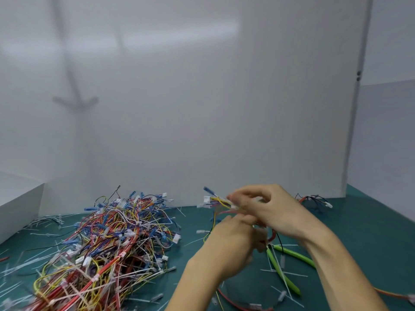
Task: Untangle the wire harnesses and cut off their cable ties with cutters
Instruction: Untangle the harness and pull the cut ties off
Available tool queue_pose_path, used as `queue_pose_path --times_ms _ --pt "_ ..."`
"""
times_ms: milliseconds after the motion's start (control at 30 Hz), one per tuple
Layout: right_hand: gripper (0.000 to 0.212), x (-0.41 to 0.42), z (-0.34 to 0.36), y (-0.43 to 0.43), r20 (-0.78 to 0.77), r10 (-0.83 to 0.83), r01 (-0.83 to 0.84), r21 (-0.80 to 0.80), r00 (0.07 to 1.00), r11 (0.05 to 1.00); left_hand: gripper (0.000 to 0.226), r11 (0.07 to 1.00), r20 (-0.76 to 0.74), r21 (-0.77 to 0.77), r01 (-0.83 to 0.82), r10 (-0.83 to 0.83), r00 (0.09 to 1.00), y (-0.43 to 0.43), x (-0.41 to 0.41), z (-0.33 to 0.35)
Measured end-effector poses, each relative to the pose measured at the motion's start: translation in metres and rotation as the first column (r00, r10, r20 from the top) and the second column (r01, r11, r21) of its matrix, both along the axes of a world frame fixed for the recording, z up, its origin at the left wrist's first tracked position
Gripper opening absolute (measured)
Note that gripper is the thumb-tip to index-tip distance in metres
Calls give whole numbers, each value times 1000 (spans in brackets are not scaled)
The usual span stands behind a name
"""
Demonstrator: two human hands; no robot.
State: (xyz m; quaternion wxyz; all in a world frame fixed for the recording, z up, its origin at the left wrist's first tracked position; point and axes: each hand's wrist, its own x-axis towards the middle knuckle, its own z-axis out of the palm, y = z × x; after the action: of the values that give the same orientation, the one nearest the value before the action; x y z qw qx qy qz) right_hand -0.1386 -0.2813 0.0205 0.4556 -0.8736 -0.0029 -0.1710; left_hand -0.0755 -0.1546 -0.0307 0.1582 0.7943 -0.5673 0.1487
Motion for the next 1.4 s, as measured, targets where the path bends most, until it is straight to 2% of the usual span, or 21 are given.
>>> queue_pose_path --times_ms 100,167,233,300,367,433,467,567,633,667,733,800,867,900,967,1033,1133,1200,1333,1400 --pt "38 -4 2 -1 0 -32 32 -170 999 985 23 998 -49 40 -39 41 998 8 5 6" --pt "12 -3 4 1 135 -111 137 -200 985 970 18 999 -67 37 -36 39 997 12 7 11" --pt "10 -1 5 5 291 -210 265 -164 933 950 14 1000 -160 8 -14 15 987 17 9 17" --pt "17 0 4 7 390 -273 324 -70 880 944 14 996 -361 -85 10 -40 932 26 11 27" --pt "19 0 6 7 413 -306 286 112 858 952 20 971 -577 -237 13 -152 802 41 11 40" --pt "20 -1 10 6 404 -308 182 321 861 929 26 924 -679 -380 -34 -254 689 59 12 51" --pt "20 -2 11 5 400 -296 122 406 867 906 33 895 -695 -439 -85 -278 663 68 14 55" --pt "19 -4 15 4 369 -260 32 524 892 851 50 754 -682 -589 -291 -270 680 84 23 59" --pt "22 -6 16 2 370 -220 -24 555 903 831 43 631 -643 -667 -396 -220 734 87 30 59" --pt "23 -7 17 2 381 -195 -61 566 904 822 38 604 -626 -682 -414 -188 757 87 31 60" --pt "28 -8 18 3 402 -125 -146 579 907 802 40 649 -606 -661 -375 -168 777 83 29 62" --pt "34 -8 17 3 405 -45 -208 559 913 802 44 764 -616 -576 -292 -170 769 77 22 67" --pt "31 -7 17 5 388 0 -218 518 921 827 39 854 -607 -477 -209 -148 781 69 14 71" --pt "26 -7 16 6 376 2 -204 497 926 843 33 869 -603 -457 -189 -146 784 65 10 75" --pt "23 -5 16 9 364 -44 -135 450 930 883 20 846 -615 -496 -194 -185 766 59 5 83" --pt "22 -4 15 9 384 -147 -28 415 912 910 14 785 -611 -578 -224 -234 756 56 2 92" --pt "26 -2 12 10 417 -269 114 360 868 926 11 696 -611 -671 -256 -323 723 51 -3 104" --pt "30 -1 10 11 419 -336 202 333 843 921 12 681 -608 -689 -248 -356 710 45 -7 107" --pt "13 0 9 12 442 -378 145 476 813 867 11 656 -603 -709 -259 -373 705 31 -13 100" --pt "9 1 10 11 438 -378 99 537 815 838 9 666 -608 -683 -300 -290 739 30 -10 92"
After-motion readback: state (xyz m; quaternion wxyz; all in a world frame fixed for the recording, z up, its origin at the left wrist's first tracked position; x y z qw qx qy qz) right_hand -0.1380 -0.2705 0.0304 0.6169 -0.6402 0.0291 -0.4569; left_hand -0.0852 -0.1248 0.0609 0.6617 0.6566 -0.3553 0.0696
